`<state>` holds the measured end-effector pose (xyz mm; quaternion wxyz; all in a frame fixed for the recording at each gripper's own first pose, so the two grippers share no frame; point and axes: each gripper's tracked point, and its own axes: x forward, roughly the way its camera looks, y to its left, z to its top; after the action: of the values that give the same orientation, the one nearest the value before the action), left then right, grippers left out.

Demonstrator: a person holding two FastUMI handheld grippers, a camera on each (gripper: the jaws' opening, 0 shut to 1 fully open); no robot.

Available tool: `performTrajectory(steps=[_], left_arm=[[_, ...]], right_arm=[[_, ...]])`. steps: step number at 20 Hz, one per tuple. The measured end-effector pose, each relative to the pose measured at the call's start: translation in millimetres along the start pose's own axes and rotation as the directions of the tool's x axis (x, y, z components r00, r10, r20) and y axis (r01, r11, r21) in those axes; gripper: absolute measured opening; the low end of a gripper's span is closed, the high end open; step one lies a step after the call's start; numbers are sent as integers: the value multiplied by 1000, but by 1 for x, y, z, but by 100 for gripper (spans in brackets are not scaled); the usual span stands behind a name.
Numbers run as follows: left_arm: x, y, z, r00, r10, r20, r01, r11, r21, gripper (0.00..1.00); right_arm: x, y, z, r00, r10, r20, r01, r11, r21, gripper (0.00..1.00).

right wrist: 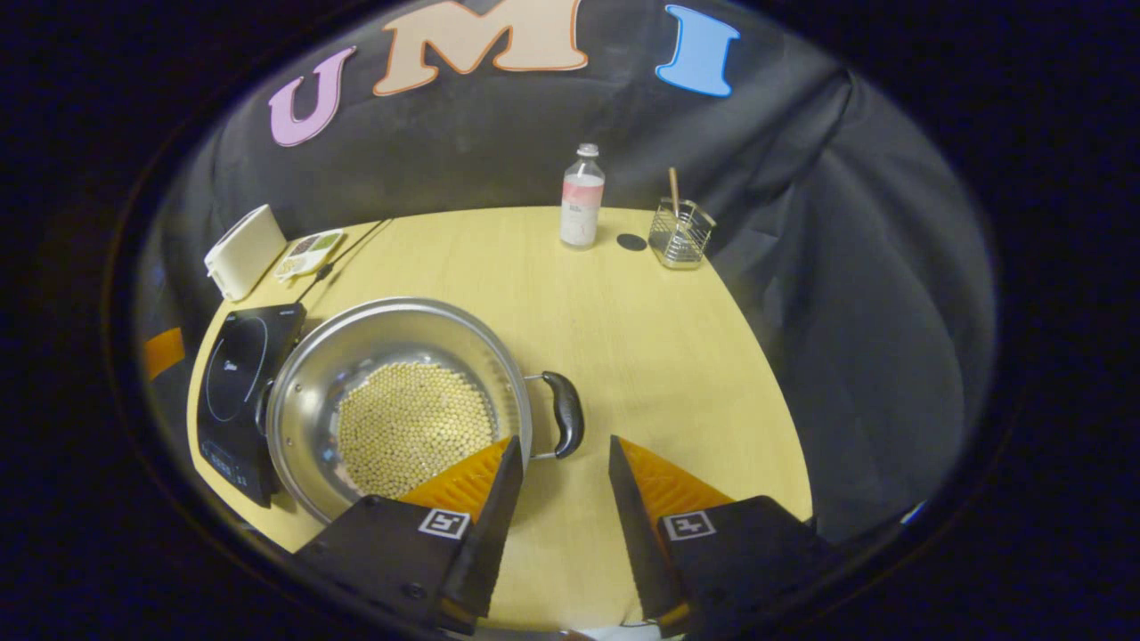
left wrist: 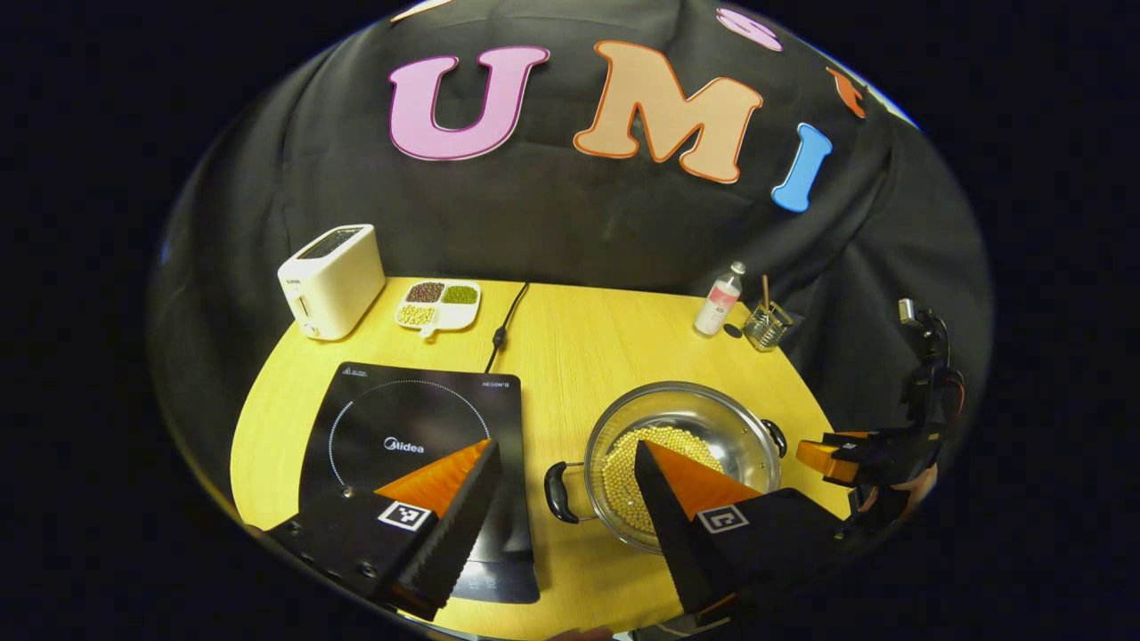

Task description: First push the handle of the pot to place it horizontally, then grasp the pot with both hands and set it on the induction cooktop.

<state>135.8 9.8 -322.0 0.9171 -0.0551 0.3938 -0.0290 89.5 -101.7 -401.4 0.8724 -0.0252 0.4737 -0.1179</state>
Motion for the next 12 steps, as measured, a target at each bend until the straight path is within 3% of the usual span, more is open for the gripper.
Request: performTrajectory(steps=[4, 5, 6, 12], left_arm=[[18, -8, -22, 994, 46, -100, -46, 999, -2, 92], [21, -11, -28, 992, 46, -118, -48, 999, -16, 96], [27, -13, -29, 991, 45, -126, -49, 998, -29, 92], [54, 1, -48, 977, 82, -195, -96, 993, -62, 91]], right_arm=[[22, 2, 2, 997, 72, -36, -71, 997, 20, 67], [28, 4, 1, 994, 93, -50, -91, 995, 25, 67], [34, 5, 1, 993, 103, -58, -102, 994, 28, 67], [57, 17, -3, 978, 175, -111, -176, 984, 7, 67]])
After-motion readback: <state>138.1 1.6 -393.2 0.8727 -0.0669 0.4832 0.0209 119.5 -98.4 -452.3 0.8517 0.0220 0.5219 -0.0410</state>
